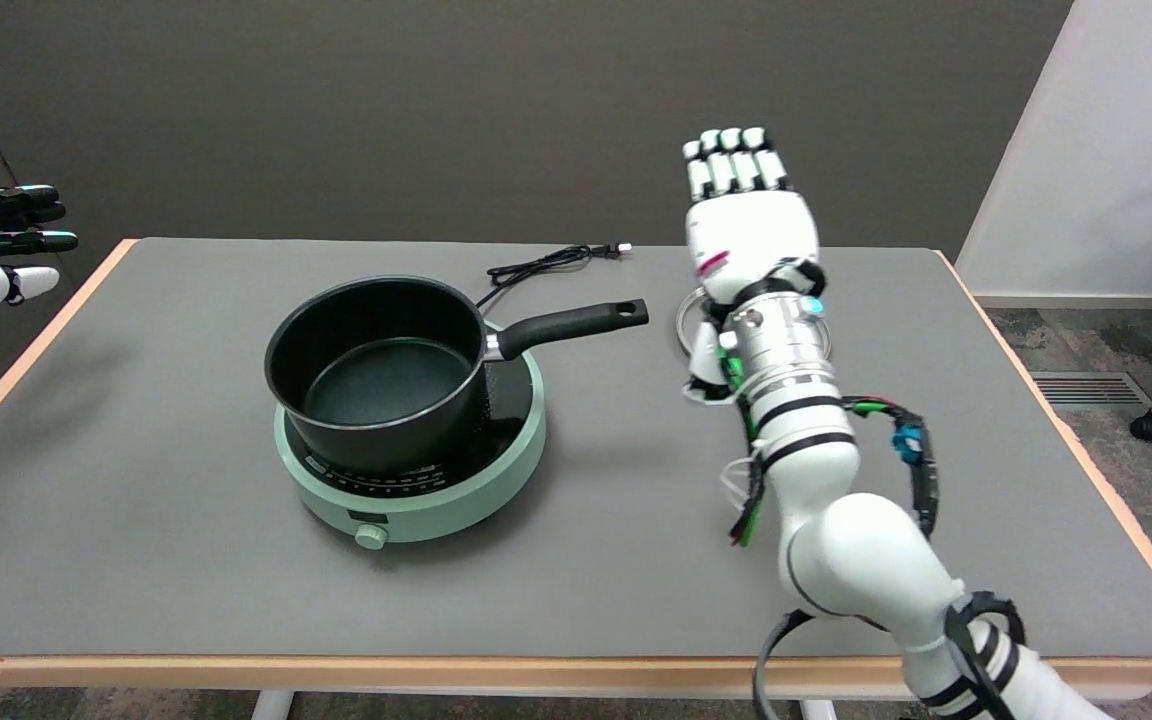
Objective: Place the pot onto the induction cooker.
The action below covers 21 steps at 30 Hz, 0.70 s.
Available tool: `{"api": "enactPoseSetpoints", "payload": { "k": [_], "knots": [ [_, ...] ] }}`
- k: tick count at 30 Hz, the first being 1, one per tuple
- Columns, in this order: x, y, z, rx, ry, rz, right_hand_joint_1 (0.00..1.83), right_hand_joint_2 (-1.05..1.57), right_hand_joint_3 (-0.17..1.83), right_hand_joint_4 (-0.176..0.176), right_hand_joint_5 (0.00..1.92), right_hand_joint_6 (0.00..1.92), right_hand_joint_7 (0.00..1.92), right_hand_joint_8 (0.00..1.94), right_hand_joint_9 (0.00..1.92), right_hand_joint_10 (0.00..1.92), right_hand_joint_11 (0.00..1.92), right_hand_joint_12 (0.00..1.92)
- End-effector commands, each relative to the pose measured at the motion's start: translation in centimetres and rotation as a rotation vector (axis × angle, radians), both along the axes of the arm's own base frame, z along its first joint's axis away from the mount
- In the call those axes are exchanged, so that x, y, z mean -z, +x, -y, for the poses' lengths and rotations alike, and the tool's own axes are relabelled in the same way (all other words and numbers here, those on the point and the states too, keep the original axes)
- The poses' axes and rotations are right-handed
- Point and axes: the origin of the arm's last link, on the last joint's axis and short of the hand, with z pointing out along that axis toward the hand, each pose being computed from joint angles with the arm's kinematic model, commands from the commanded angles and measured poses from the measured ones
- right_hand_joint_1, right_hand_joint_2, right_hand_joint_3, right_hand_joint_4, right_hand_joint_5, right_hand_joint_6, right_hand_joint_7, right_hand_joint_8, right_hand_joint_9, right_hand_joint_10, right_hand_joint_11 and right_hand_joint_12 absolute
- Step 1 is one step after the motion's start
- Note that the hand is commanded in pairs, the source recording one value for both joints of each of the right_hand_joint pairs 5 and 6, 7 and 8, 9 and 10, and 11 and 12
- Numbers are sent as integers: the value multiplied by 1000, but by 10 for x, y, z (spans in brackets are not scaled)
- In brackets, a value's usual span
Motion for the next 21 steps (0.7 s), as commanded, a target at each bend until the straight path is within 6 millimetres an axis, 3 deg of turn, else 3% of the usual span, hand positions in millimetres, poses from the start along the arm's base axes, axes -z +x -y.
{"api": "enactPoseSetpoints", "payload": {
  "k": [1, 12, 21],
  "knots": [
    [-93, 2, -1, -40, -100, 36, 1259, -831, 1247, -100, 48, 48, 48, 48, 48, 48, 48, 48],
    [-132, -4, 26, 7, -13, 142, 1234, -800, 1206, -70, 44, 44, 44, 44, 44, 44, 44, 44],
    [-156, -6, 38, 27, 67, 223, 1222, -789, 1205, -65, 41, 41, 41, 41, 41, 41, 41, 41]
  ]
}}
